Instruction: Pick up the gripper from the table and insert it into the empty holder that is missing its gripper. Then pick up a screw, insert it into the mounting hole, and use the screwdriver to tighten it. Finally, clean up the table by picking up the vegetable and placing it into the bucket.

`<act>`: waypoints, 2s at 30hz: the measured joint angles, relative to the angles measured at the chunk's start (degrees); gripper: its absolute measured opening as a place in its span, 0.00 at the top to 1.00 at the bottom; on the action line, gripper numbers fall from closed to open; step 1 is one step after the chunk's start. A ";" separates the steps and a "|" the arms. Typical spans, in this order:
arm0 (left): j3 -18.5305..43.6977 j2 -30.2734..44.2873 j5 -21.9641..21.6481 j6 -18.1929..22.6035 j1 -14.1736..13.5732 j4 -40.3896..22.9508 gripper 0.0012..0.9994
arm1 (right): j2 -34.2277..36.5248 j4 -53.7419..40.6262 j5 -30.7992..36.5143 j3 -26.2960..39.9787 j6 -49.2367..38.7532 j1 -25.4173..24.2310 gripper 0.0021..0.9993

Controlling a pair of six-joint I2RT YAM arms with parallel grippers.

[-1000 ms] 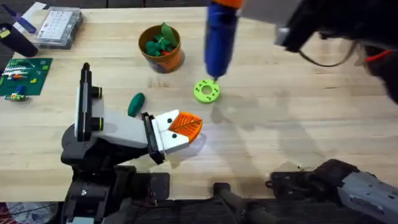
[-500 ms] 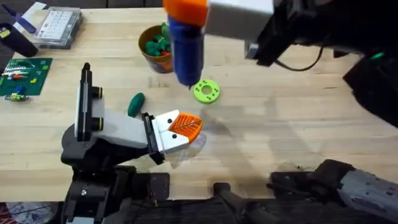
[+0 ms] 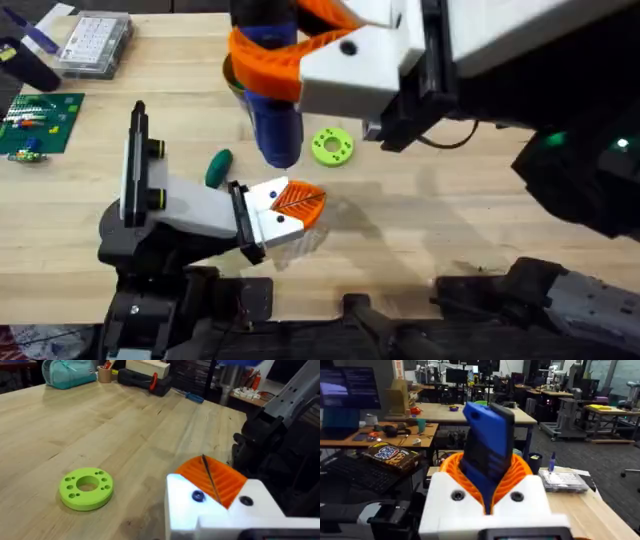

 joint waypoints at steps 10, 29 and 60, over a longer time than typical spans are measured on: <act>0.00 0.02 0.02 0.00 0.00 0.00 1.00 | 2.25 0.70 0.67 -0.17 0.38 1.10 0.97; 0.02 0.00 0.15 3.46 0.00 -0.02 1.00 | 3.52 1.84 0.83 -0.22 0.40 1.32 0.97; 0.00 0.00 0.17 3.89 0.00 -0.02 1.00 | 6.48 1.47 -1.36 -0.22 -2.02 3.83 0.97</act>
